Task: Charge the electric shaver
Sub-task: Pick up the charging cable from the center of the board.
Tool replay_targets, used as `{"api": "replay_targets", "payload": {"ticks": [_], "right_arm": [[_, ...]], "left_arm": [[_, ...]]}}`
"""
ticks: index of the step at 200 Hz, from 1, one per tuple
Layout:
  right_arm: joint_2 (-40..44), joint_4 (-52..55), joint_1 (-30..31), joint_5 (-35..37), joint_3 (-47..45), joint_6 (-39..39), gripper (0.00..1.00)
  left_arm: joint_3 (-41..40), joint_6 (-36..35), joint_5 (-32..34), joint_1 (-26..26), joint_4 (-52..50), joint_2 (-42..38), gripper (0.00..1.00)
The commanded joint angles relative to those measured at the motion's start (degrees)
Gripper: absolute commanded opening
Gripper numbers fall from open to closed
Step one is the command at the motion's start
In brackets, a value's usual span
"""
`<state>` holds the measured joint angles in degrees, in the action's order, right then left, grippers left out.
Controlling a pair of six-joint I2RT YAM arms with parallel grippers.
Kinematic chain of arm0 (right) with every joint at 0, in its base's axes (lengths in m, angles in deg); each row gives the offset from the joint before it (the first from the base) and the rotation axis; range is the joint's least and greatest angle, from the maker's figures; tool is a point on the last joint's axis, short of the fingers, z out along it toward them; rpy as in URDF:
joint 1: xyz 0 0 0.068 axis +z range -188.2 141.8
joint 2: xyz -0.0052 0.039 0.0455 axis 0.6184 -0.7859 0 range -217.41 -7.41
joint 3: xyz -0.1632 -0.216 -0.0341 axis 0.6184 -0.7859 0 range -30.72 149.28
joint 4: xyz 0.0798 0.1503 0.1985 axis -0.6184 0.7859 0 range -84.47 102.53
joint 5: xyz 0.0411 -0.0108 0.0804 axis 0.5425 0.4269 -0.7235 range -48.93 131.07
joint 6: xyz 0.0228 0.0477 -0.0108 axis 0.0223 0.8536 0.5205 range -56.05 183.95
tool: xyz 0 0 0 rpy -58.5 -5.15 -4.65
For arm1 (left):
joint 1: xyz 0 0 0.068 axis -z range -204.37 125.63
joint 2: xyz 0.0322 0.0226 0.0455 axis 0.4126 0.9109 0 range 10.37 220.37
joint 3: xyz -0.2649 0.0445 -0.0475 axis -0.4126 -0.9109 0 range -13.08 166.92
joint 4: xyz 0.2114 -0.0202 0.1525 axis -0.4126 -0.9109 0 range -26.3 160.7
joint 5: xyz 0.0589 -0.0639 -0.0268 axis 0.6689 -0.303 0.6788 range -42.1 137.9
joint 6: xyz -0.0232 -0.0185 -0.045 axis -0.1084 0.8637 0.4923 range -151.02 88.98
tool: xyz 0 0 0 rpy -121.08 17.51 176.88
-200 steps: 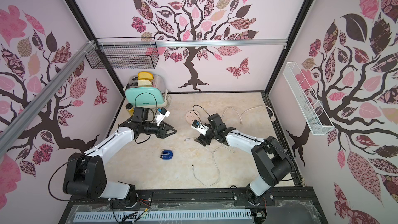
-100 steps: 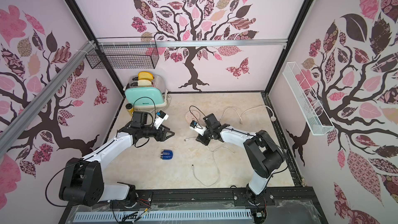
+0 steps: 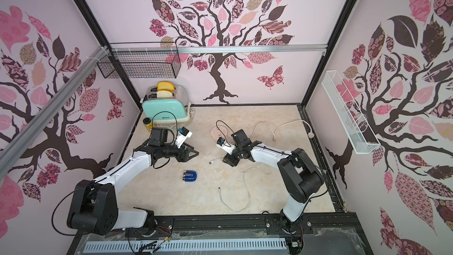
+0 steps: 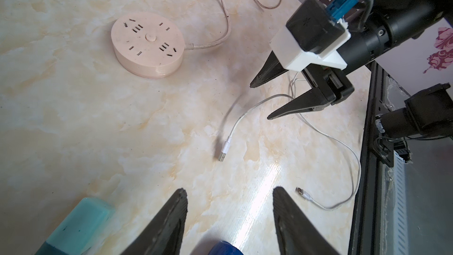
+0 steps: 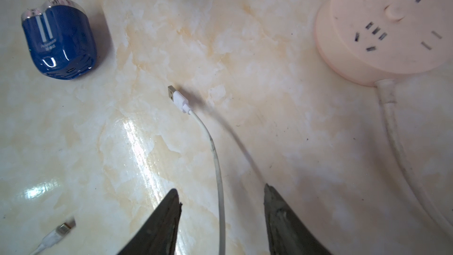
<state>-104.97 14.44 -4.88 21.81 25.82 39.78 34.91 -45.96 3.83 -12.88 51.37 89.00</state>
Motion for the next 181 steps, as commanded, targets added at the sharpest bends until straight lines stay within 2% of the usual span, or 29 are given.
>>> {"api": "replay_targets", "payload": {"ticks": [1,15,38,84,105,140,181], "right_arm": [[-0.8,2.8,0.3,0.9,1.8,0.4,0.56],[-2.0,3.7,0.3,1.7,2.8,0.8,0.54],[-3.1,4.8,0.3,1.6,4.0,1.2,0.40],[-0.2,1.9,0.3,-1.1,2.7,3.1,0.00],[1.3,2.9,-0.9,-5.3,2.6,5.3,0.00],[6.0,3.4,-6.8,-14.5,0.9,11.1,0.00],[12.5,1.5,-9.9,-19.6,-2.8,12.9,0.00]], "left_arm": [[-0.6,-1.0,-1.4,-0.2,0.4,-1.0,0.59],[-0.6,-1.5,-1.4,-0.2,0.1,-1.3,0.59],[-0.9,-1.7,-1.6,-0.2,-0.1,-1.4,0.59],[-0.7,-2.7,-1.7,-0.2,-0.7,-0.7,0.59],[-0.5,-3.0,-2.0,-0.2,-0.5,-0.2,0.59],[0.0,-4.3,-4.9,-0.2,0.0,1.7,0.58],[-0.3,-6.2,-9.2,-0.1,3.7,3.8,0.58]]}}
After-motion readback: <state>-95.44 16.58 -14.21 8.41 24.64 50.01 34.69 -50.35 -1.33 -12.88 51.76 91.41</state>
